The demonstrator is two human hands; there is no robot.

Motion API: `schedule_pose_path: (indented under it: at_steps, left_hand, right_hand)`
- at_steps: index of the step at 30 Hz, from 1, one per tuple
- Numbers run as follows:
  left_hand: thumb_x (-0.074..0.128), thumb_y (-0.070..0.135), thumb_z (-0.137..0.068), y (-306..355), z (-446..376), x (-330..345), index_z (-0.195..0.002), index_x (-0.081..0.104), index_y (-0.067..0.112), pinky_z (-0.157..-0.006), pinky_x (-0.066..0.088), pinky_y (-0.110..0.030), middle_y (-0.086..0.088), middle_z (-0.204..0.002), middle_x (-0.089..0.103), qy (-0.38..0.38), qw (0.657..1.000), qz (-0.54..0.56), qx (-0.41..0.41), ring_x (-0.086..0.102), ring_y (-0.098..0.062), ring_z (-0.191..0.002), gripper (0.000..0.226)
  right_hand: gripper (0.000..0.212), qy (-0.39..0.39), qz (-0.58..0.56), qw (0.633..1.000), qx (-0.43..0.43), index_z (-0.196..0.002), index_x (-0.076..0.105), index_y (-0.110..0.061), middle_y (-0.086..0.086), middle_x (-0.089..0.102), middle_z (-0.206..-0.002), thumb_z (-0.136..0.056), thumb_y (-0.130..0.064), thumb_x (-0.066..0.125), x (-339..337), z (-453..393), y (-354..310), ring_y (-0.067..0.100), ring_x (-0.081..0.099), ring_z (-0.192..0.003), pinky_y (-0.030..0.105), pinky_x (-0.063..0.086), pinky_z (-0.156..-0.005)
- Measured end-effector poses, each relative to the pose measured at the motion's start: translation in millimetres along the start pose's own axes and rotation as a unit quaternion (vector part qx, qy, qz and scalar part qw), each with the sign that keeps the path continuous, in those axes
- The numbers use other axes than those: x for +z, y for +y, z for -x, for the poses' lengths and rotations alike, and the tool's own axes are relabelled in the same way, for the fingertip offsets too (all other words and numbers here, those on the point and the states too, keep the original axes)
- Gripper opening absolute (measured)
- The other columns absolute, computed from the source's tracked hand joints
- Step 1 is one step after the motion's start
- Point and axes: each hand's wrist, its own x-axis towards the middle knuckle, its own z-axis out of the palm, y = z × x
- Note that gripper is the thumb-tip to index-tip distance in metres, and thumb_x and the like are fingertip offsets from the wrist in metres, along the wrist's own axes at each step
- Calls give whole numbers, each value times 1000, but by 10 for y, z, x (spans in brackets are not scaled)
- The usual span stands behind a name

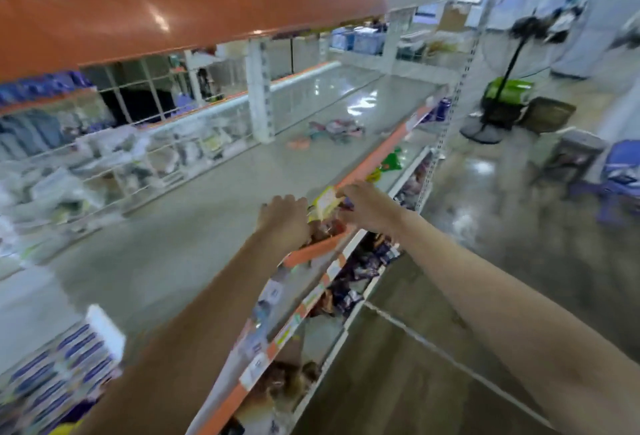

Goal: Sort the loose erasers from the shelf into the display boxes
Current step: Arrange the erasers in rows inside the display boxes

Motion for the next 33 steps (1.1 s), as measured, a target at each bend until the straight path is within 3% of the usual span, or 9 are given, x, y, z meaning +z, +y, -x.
schedule_pose_path:
  at_steps: [10, 18, 21, 24, 28, 33]
  left_hand:
    - [40, 50, -93, 581, -2034, 154, -125, 48, 16, -94, 38, -38, -9, -126, 50, 21, 998, -8, 53, 45, -28, -118, 48]
    - [51, 36, -91, 463, -3439, 347, -131, 42, 14, -91, 42, -38, -10, -134, 48, 38, 999, 15, 7, 49, -29, -116, 47]
    - [57, 28, -87, 418, -3688, 446, -133, 38, 14, -82, 49, -37, -8, -128, 53, 50, 998, 25, -27, 55, -27, -109, 52]
    - [59, 29, -85, 376, -3858, 525, -128, 47, 17, -81, 51, -37, -6, -122, 57, 65, 994, 70, -50, 58, -25, -106, 46]
    - [58, 32, -86, 416, -3903, 601, -129, 49, 17, -85, 45, -36, -5, -124, 57, 99, 987, 94, -85, 55, -26, -110, 46]
    - [55, 34, -89, 450, -3892, 710, -120, 58, 19, -87, 41, -33, -4, -112, 61, 107, 979, 118, -129, 54, -23, -104, 34]
  right_hand:
    - [45, -9, -35, 998, 48, -135, 44, -13, 9, 43, -137, -93, -26, 54, -89, -1151, 1527, 27, 41, -126, 37, 36, -103]
    - [46, -21, -60, 997, 40, -134, 45, -12, 12, 44, -136, -90, -19, 55, -166, -2369, 2059, 28, 43, -126, 33, 32, -102]
    - [49, -36, -51, 998, -15, -136, 46, -18, 10, 47, -134, -88, -9, 53, -86, -2704, 2193, 25, 44, -124, 32, 33, -103]
    - [48, -29, -48, 994, -91, -132, 50, -19, 8, 52, -129, -87, -3, 48, 22, -3058, 2337, 26, 49, -119, 37, 41, -99]
    - [43, -20, -38, 985, -169, -128, 50, -18, 5, 47, -133, -87, -4, 48, 74, -3313, 2497, 27, 51, -116, 42, 48, -88]
    - [44, -10, -3, 965, -263, -132, 44, -26, -1, 46, -128, -91, -12, 52, 129, -3445, 2604, 23, 55, -106, 34, 50, -76]
